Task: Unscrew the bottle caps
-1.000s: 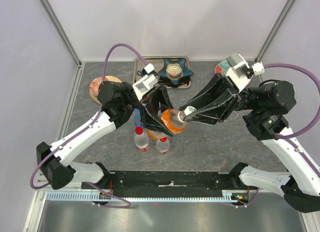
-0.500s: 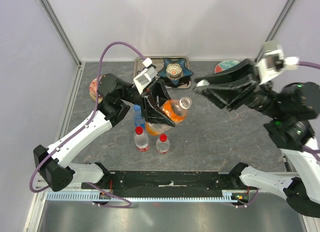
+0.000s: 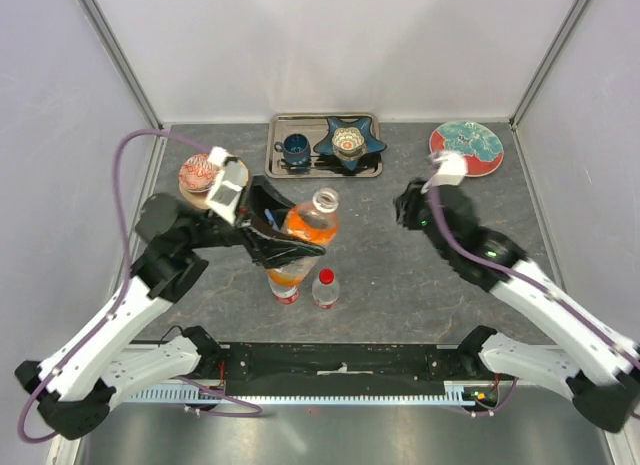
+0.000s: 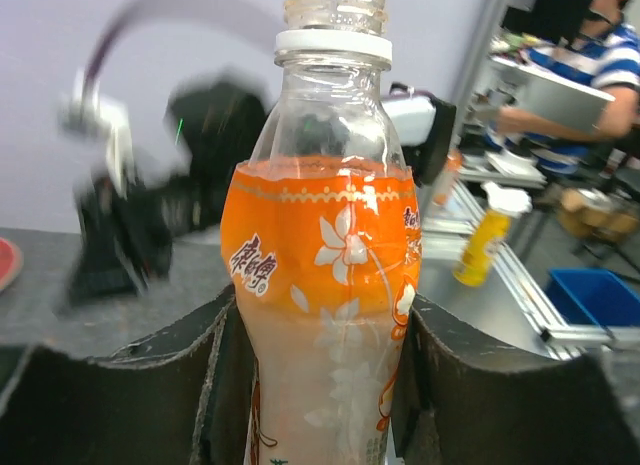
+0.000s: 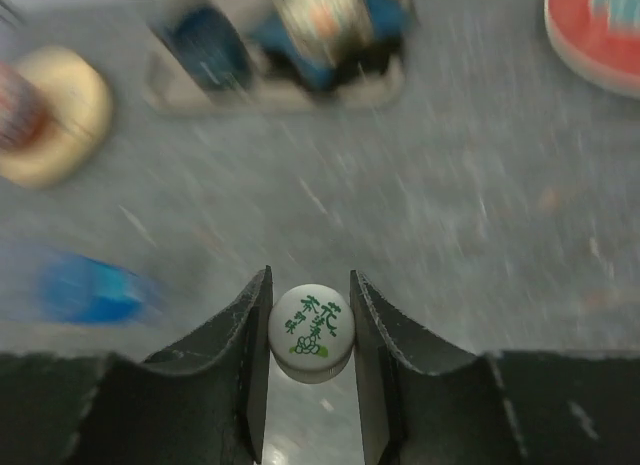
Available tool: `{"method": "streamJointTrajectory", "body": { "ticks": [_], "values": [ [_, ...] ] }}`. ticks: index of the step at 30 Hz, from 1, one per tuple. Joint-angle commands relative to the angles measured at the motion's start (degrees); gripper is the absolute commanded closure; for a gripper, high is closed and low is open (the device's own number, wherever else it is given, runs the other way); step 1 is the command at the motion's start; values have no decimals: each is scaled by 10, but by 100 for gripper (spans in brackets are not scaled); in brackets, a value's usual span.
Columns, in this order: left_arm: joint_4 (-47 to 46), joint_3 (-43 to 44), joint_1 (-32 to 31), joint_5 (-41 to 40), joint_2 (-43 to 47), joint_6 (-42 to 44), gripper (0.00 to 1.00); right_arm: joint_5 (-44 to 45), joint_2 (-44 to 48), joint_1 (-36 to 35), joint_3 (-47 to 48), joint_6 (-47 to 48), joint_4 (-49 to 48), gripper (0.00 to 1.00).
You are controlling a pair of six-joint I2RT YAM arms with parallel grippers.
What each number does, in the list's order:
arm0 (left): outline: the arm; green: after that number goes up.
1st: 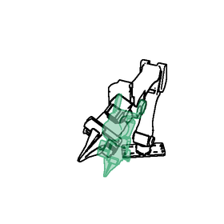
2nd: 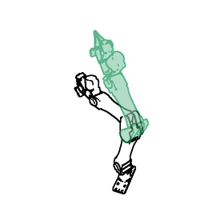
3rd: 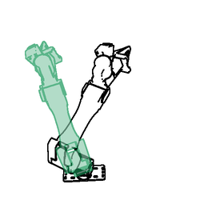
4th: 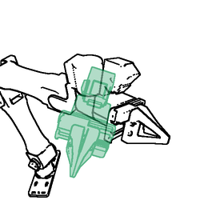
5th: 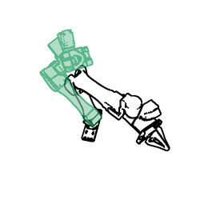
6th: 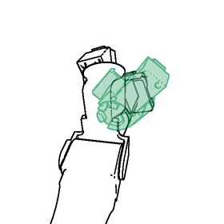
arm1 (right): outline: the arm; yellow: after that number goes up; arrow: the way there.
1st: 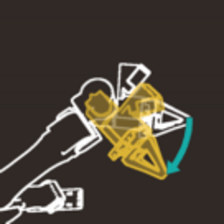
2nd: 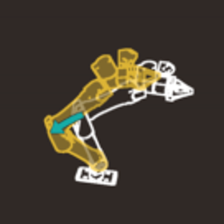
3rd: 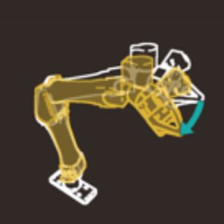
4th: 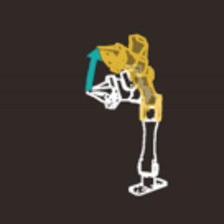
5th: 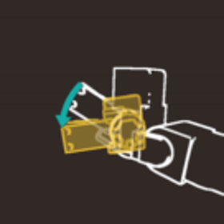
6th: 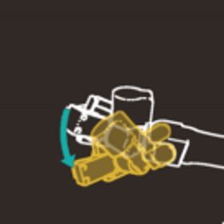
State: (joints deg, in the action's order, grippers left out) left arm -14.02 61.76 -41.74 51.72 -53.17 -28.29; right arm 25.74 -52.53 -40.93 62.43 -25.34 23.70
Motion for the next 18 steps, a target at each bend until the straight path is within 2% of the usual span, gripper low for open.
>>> {"method": "streamJointTrajectory", "body": {
  "ticks": [1,9,18],
  "values": [
    [60,-18,0,-155,60,75,47,28,-69,8,-104,-76,-7,100],
    [73,-73,0,-226,139,83,47,-31,-251,58,-173,-116,-137,100],
    [64,-101,0,-213,140,67,47,-56,-382,76,-158,-121,-204,100]
  ]
}}
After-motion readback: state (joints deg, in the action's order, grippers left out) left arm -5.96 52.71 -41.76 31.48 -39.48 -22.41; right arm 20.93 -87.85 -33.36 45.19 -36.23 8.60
